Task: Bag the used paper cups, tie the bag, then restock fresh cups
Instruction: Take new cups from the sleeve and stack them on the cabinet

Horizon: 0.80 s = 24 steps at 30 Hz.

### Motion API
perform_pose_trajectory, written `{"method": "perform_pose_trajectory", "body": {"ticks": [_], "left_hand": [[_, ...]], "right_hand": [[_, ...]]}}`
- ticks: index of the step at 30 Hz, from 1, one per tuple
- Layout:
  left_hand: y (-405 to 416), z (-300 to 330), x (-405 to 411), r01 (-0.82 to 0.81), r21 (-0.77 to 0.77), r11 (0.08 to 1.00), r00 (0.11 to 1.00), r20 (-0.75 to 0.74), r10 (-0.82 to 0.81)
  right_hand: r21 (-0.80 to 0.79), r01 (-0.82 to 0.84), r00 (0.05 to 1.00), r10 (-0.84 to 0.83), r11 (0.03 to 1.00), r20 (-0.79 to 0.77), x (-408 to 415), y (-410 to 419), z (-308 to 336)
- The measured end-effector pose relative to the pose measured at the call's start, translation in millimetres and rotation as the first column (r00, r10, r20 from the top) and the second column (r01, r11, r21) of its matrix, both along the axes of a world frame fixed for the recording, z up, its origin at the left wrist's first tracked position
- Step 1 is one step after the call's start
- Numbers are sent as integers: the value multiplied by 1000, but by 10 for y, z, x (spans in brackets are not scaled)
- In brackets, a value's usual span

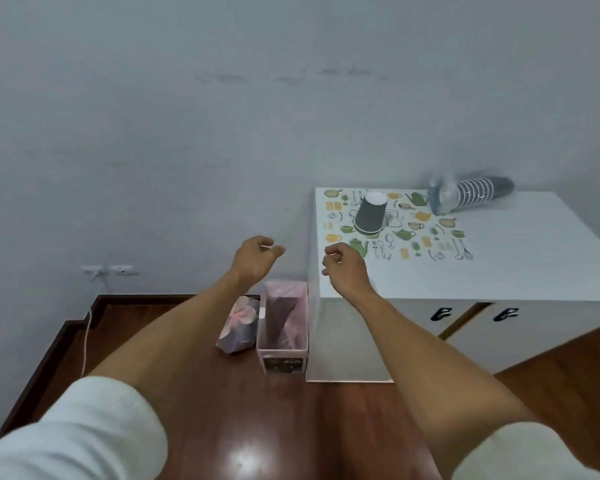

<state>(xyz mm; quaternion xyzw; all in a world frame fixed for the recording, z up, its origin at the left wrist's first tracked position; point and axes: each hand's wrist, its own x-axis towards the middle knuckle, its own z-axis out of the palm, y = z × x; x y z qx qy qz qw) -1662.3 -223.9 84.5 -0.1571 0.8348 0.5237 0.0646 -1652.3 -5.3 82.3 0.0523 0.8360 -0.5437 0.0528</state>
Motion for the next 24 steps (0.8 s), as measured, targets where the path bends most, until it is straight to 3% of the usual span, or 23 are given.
{"method": "perform_pose_trajectory", "body": {"ticks": [12, 24], "left_hand": [[2161, 294, -15, 44, -23, 999, 998, -34, -44], [3252, 366, -546, 164, -45, 985, 985, -50, -166]], "right_hand": [[34, -65, 998, 66, 997, -20, -210, 2151, 190], [49, 38, 999, -37, 998, -25, -574, 3307, 138]]}}
